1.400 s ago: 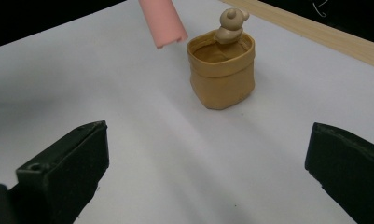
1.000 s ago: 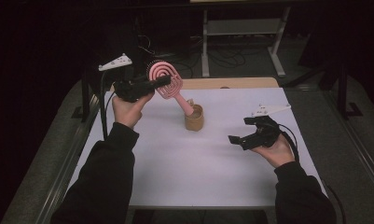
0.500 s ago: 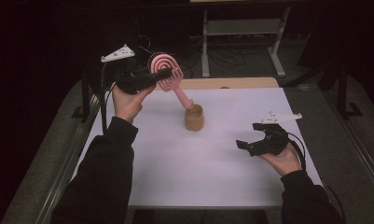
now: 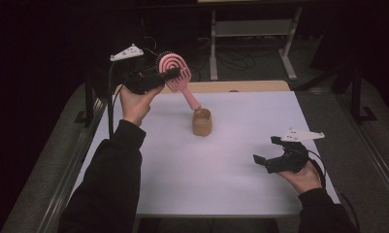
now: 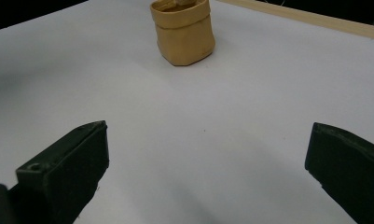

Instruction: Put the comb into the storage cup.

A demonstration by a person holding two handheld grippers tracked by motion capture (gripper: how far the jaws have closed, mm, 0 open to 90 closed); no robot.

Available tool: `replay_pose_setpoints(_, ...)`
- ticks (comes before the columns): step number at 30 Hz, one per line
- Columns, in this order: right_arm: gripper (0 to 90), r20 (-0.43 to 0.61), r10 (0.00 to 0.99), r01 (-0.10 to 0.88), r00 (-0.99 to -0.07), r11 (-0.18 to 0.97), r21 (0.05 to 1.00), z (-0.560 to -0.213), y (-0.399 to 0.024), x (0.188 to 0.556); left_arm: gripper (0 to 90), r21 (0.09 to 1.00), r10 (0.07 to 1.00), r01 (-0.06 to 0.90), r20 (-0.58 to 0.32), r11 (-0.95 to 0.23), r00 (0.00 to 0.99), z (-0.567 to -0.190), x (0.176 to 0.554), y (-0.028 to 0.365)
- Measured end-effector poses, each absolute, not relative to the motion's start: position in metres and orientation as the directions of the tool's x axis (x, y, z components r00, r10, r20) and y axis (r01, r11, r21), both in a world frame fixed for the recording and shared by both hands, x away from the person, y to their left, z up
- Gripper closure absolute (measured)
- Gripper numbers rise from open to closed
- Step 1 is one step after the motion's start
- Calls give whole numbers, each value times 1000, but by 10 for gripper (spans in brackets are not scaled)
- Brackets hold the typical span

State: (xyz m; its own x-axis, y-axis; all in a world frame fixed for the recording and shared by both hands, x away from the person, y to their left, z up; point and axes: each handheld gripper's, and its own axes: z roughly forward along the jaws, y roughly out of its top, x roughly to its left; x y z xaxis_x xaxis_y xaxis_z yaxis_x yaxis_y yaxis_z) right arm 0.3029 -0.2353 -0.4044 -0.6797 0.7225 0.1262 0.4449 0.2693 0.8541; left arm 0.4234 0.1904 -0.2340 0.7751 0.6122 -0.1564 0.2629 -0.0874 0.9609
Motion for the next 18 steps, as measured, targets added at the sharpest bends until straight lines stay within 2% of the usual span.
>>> replay_pose_setpoints(18,0,127,743,443,-658,245,863,-414,-251,292,631,952,601,289,-172,-104,781,-259,433,175)
